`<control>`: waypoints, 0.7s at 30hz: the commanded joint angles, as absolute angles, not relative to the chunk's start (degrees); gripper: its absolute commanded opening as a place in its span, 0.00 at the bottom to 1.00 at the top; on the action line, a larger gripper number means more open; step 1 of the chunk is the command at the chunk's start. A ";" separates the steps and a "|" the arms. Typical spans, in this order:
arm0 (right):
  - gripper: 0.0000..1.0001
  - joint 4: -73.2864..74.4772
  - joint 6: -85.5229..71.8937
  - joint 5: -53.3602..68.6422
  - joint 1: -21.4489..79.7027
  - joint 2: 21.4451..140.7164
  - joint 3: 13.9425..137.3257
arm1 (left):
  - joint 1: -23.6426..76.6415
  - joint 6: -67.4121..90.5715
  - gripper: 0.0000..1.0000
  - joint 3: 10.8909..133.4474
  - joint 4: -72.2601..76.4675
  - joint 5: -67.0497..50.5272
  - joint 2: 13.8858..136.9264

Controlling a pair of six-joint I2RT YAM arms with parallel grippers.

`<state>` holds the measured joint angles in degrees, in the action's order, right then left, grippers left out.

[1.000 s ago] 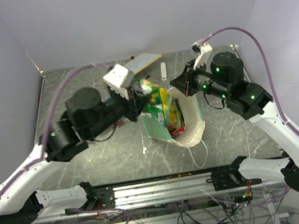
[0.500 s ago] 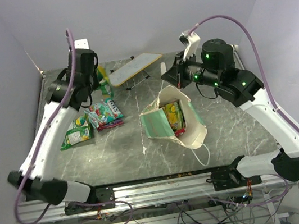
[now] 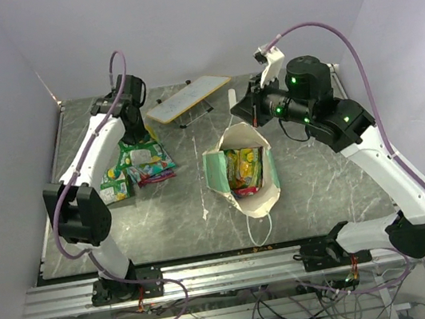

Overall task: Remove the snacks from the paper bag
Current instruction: Place the snack at the center of the board.

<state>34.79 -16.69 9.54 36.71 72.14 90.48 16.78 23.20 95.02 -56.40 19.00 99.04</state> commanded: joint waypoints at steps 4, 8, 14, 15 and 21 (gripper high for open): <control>0.00 30.65 -16.35 7.73 36.76 70.36 91.10 | 16.15 29.78 0.07 102.13 -55.29 16.38 105.95; 0.00 31.67 -15.11 7.02 36.76 71.26 92.86 | 14.67 30.20 0.07 102.76 -55.37 16.21 109.47; 0.00 31.68 -13.75 6.25 36.74 71.04 92.58 | 13.41 31.38 0.08 101.99 -54.72 14.53 112.94; 0.00 31.66 -13.53 6.11 36.74 70.99 92.48 | 13.25 31.90 0.09 101.73 -54.75 14.27 113.28; 0.00 31.37 -12.45 5.45 36.74 70.83 92.11 | 12.92 33.66 0.21 98.83 -52.88 13.05 114.39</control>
<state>34.94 -14.02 6.68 36.71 72.16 90.67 13.23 31.55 100.22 -55.05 14.94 114.28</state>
